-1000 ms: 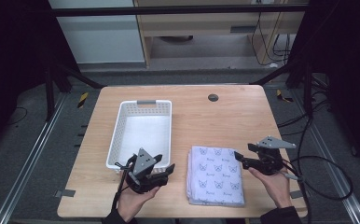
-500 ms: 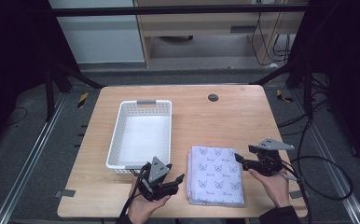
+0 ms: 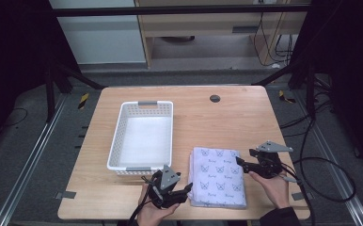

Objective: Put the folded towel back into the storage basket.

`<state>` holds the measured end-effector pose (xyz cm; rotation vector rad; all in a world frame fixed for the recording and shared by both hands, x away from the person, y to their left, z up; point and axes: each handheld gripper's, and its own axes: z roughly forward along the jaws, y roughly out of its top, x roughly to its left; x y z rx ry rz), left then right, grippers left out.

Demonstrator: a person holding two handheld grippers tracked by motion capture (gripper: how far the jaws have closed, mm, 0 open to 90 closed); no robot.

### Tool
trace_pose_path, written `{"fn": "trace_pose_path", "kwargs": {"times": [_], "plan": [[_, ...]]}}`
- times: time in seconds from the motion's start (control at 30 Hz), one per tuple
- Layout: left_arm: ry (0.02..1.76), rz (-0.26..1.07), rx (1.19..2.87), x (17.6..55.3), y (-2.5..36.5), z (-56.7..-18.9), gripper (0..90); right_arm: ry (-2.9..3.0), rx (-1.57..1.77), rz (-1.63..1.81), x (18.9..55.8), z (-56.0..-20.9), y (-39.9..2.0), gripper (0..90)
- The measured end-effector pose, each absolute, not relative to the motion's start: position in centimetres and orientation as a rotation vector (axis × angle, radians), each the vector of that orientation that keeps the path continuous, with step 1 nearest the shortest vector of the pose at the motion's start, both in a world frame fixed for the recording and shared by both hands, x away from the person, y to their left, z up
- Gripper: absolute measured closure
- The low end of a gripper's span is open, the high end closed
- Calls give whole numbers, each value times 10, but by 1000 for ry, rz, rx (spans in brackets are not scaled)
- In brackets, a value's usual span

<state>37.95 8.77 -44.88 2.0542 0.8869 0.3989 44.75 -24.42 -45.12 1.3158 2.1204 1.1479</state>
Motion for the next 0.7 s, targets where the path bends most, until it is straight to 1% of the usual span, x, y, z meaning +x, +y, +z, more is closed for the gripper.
{"fn": "trace_pose_path", "kwargs": {"times": [0.43,0.6,0.7], "plan": [[934,381,2113,385,71,-469,436,2151,1316,1092,452,-463,-236,353],[946,379,2122,389,68,-474,426,2143,1356,1109,454,-469,-241,353],[956,357,2131,392,66,-479,419,2142,1359,1114,454,-470,-241,351]]}}
